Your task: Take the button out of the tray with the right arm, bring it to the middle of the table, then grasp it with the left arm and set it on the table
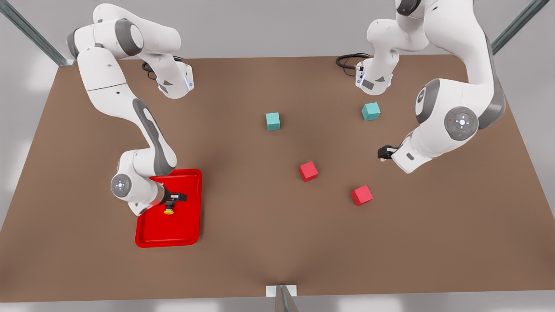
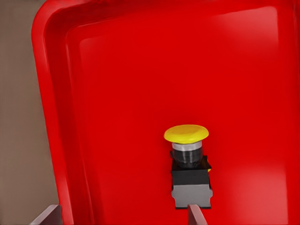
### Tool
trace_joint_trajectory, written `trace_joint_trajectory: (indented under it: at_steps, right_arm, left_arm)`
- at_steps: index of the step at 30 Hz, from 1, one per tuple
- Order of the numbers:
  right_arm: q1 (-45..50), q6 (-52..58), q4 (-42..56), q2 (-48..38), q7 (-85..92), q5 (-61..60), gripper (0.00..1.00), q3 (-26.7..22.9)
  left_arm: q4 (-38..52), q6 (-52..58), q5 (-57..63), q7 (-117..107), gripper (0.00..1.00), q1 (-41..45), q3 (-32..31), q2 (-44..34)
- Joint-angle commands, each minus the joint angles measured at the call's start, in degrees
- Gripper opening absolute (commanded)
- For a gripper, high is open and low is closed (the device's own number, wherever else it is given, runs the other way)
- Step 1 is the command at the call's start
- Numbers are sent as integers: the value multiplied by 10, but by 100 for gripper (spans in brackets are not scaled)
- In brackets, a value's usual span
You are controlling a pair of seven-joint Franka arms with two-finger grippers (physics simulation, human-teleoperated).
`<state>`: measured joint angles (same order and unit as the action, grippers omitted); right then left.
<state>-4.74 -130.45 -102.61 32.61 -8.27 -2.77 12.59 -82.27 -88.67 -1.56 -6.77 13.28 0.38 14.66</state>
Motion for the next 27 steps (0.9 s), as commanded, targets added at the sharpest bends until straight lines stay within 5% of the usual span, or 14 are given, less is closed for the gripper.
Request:
trace_joint_trajectory:
  at_steps: [1,7,10,26,27]
  right_arm:
    - [4,-95,-2,3,-25,40,100,1]
    - [-18,-97,-22,18,-18,110,100,3]
    - [-57,-94,-33,24,-26,167,100,42]
    - [-59,-97,-46,46,-25,182,100,44]
    - [-59,-97,-46,46,-25,182,87,44]
  left_arm:
    - [1,0,1,-7,100,1,0,3]
    - [1,-1,1,-8,100,5,1,4]
    - [2,4,1,-8,100,5,1,2]
    - [0,6,1,-12,100,12,1,0]
    - [0,5,1,-12,100,13,1,0]
